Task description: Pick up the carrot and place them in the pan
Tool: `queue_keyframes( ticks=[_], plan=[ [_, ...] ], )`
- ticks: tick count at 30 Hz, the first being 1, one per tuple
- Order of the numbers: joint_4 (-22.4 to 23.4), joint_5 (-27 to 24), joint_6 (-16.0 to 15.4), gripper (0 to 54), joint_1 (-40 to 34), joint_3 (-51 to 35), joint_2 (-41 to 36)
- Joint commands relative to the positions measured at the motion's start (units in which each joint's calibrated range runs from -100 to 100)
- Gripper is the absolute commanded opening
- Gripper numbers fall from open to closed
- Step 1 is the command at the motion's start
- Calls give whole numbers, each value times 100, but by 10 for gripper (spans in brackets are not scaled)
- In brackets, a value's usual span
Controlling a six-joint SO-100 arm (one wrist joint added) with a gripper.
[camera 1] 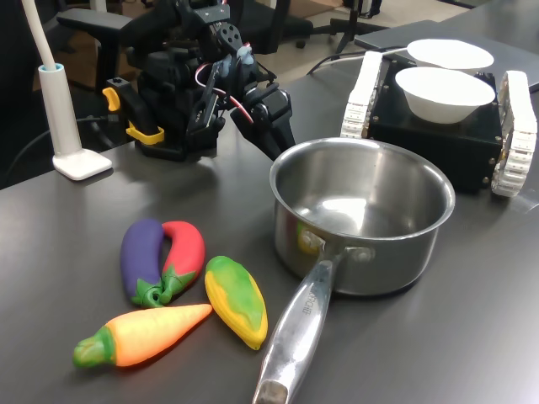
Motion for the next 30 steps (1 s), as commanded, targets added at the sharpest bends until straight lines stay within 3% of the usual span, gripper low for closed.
queue_keyframes(
  ticks=[1, 30],
  plan=[
    [-32, 132, 50, 1, -263, -110, -75],
    [-32, 112, 50, 1, -217, -110, -75]
  ],
)
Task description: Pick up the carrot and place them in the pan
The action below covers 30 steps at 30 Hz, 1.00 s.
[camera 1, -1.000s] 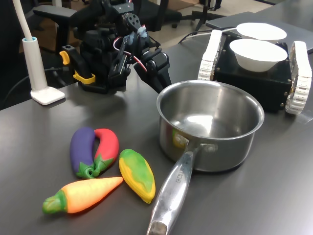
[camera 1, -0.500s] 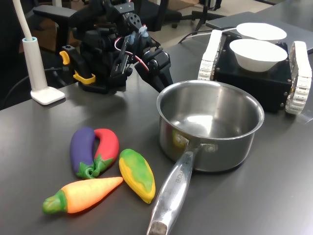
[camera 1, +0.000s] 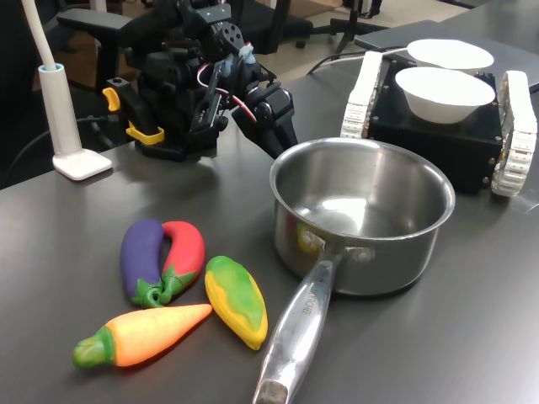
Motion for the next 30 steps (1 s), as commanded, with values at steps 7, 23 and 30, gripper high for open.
queue_keyframes(
  ticks=[7, 23, 30],
  plan=[
    [-32, 39, 50, 1, -8, -110, -75],
    [-24, 93, 50, 1, -111, -119, -75],
    [70, 147, 50, 1, -123, -155, -75]
  ],
)
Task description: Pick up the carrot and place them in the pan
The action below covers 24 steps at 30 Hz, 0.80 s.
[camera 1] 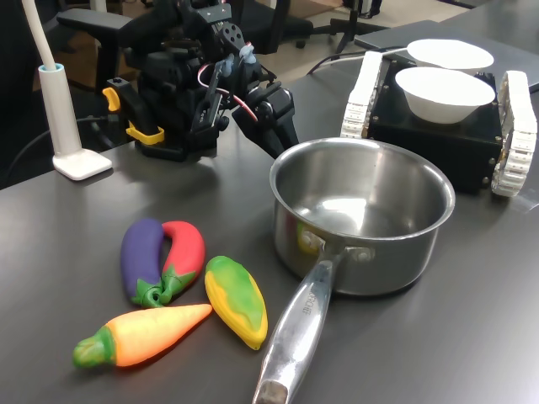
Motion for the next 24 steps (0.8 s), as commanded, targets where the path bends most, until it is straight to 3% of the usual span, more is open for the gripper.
queue_keyframes(
  ticks=[1, 15, 24],
  plan=[
    [70, 68, 42, 1, -68, -164, -75],
    [249, 44, 59, 1, 58, -391, -75],
    [599, 88, 42, 1, 414, -1018, 18]
  ],
)
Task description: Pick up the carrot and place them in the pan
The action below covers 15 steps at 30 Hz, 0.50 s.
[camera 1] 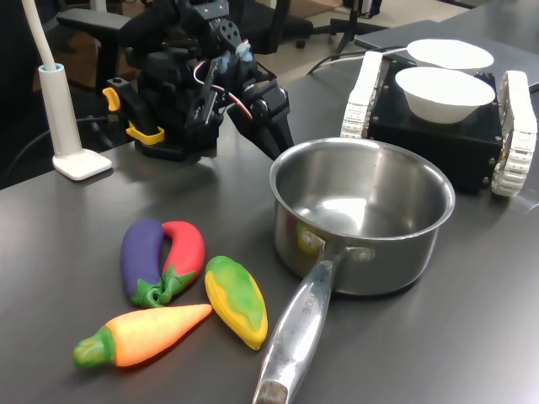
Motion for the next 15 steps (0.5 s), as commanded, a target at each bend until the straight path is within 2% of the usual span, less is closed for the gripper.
queue_keyframes(
  ticks=[1, 6, 15],
  plan=[
    [208, 63, 0, 1, 330, -711, -7],
    [421, 147, -235, 1, 788, -993, -75],
    [660, 161, -244, 1, 903, -1529, -58]
  ],
)
